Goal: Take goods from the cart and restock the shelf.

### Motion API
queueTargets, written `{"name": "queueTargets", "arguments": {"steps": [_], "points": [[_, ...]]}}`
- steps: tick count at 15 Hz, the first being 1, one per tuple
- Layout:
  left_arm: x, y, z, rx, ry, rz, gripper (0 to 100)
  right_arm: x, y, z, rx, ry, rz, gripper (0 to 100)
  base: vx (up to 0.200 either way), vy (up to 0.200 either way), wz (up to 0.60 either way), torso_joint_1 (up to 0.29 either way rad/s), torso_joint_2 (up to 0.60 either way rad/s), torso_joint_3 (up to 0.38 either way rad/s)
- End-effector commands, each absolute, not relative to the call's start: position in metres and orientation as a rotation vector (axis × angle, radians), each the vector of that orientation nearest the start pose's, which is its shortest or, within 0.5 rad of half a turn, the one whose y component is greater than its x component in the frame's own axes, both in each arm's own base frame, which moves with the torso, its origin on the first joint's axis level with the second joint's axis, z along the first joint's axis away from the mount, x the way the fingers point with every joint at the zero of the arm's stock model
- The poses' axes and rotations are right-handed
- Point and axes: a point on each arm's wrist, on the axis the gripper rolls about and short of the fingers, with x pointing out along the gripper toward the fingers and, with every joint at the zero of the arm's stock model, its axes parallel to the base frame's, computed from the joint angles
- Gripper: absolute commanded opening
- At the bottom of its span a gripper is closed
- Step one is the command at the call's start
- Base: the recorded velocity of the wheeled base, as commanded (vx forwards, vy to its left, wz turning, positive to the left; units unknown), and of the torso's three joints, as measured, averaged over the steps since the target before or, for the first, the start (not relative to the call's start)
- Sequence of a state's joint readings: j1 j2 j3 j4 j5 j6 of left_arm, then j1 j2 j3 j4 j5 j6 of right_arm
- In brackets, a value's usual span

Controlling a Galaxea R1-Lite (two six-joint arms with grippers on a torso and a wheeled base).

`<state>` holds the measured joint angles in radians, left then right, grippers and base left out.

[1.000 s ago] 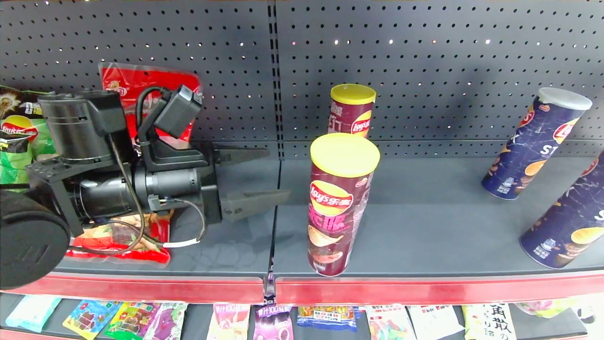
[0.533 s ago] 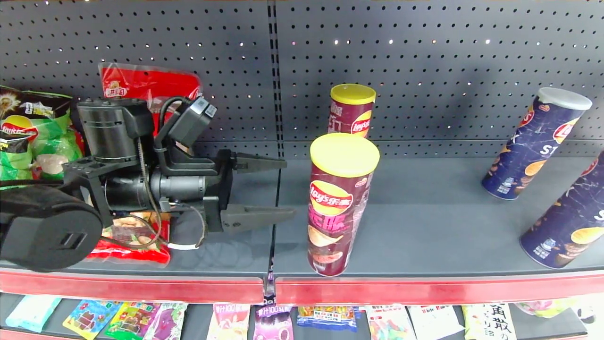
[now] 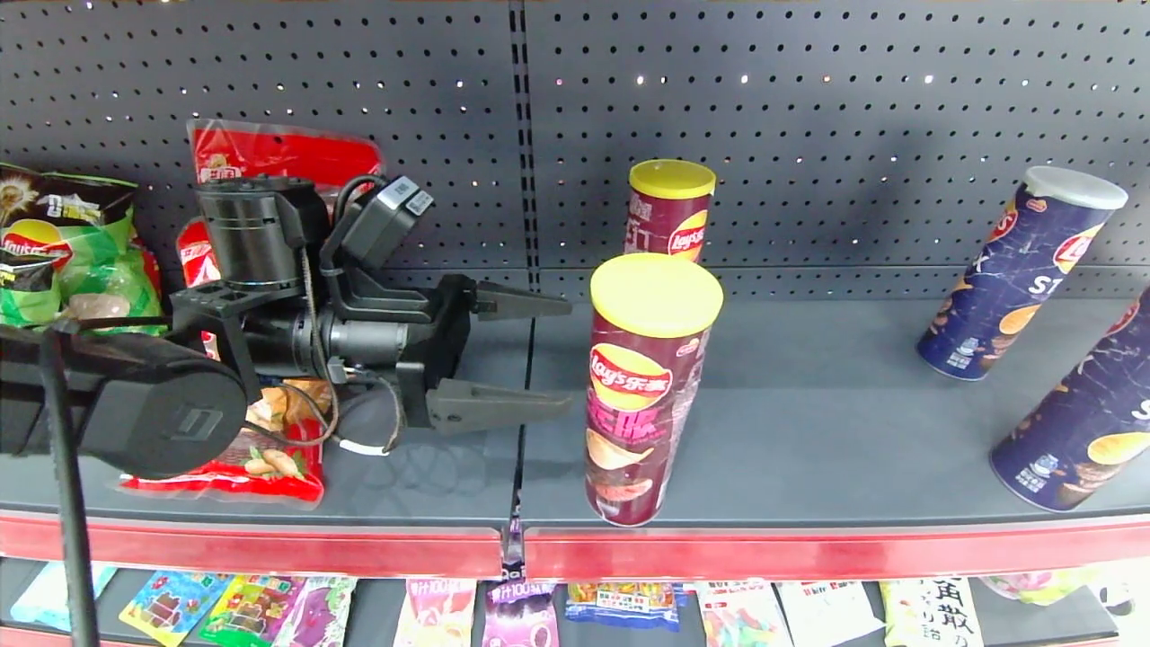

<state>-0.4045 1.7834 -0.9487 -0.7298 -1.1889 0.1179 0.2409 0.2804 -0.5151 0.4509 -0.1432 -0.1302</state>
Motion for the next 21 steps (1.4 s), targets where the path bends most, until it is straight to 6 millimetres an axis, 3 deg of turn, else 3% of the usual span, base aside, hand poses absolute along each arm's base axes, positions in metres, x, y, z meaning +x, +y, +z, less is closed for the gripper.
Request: {"name": "queueTargets", "arguments": {"steps": [1, 6, 12, 16, 21], "points": [[0.292, -0.15, 0.204, 0.045, 0.017, -1.604, 100, -0.033, -0.011, 0.175, -0.172, 0.214, 0.109, 100, 0.0, 0.0, 0.0, 0.0, 0.0, 0.0], [0.286, -0.169, 0.203, 0.032, 0.031, -1.665, 100, -0.033, -0.011, 0.175, -0.172, 0.212, 0.104, 100, 0.0, 0.0, 0.0, 0.0, 0.0, 0.0], [0.296, -0.177, 0.201, 0.03, 0.028, -1.67, 100, -0.034, -0.011, 0.175, -0.17, 0.212, 0.089, 100, 0.0, 0.0, 0.0, 0.0, 0.0, 0.0], [0.291, -0.19, 0.205, 0.015, 0.035, -1.716, 100, -0.034, -0.011, 0.175, -0.17, 0.212, 0.087, 100, 0.0, 0.0, 0.0, 0.0, 0.0, 0.0], [0.293, -0.193, 0.204, 0.001, 0.054, -1.725, 100, -0.033, -0.011, 0.175, -0.169, 0.215, 0.087, 100, 0.0, 0.0, 0.0, 0.0, 0.0, 0.0]]}}
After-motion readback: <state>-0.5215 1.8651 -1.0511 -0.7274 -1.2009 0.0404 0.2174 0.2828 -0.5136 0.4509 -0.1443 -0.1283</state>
